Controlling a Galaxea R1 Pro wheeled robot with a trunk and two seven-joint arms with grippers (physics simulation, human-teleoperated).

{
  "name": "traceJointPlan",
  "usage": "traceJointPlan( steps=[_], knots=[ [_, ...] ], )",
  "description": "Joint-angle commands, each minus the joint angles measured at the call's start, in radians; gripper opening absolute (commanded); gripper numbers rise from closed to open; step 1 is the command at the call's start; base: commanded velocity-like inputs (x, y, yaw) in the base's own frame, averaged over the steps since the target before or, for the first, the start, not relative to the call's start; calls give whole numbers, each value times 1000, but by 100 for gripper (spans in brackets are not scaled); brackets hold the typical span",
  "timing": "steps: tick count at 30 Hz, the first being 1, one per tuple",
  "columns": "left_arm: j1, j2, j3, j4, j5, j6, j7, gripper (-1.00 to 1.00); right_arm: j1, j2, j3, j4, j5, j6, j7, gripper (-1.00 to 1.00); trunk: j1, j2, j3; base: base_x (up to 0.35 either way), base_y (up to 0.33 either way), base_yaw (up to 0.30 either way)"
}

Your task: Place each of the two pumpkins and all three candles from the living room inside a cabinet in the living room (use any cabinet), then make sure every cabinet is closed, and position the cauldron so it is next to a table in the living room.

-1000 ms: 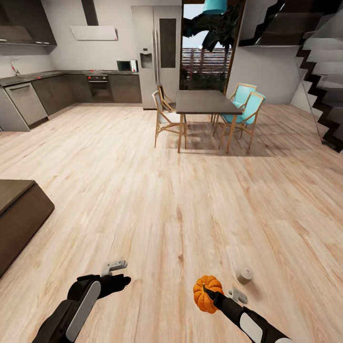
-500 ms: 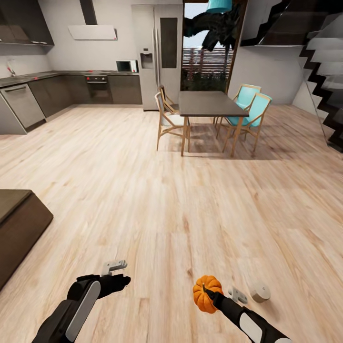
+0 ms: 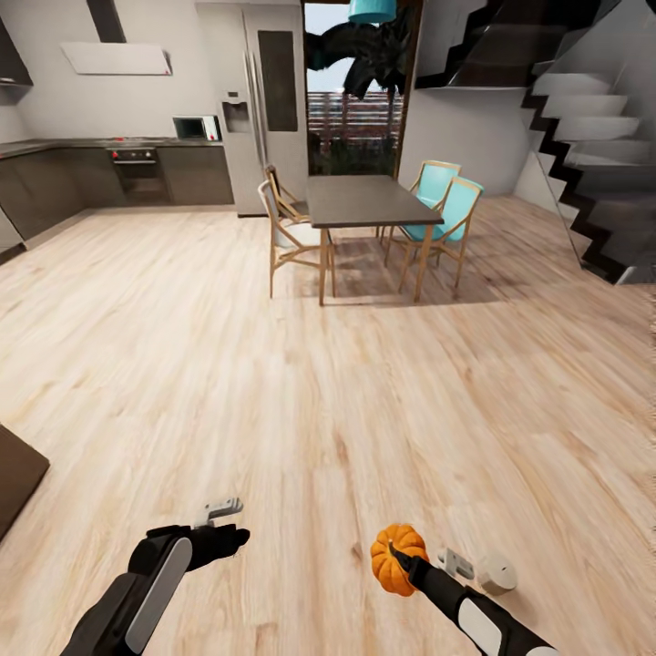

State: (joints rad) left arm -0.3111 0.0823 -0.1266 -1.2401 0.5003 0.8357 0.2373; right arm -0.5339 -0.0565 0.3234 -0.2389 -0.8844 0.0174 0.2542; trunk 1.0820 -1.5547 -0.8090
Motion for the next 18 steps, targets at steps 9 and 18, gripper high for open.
traceJointPlan(
  steps=[9,18],
  knots=[
    [0,2,-2,-2,11,2,10,100,-1,-2,5,0,-10,1,3,-100,0,0,-1,308,126,-193],
    [0,2,-2,-2,11,2,10,100,-1,-2,5,0,-10,1,3,-100,0,0,-1,308,107,-10]
  ],
)
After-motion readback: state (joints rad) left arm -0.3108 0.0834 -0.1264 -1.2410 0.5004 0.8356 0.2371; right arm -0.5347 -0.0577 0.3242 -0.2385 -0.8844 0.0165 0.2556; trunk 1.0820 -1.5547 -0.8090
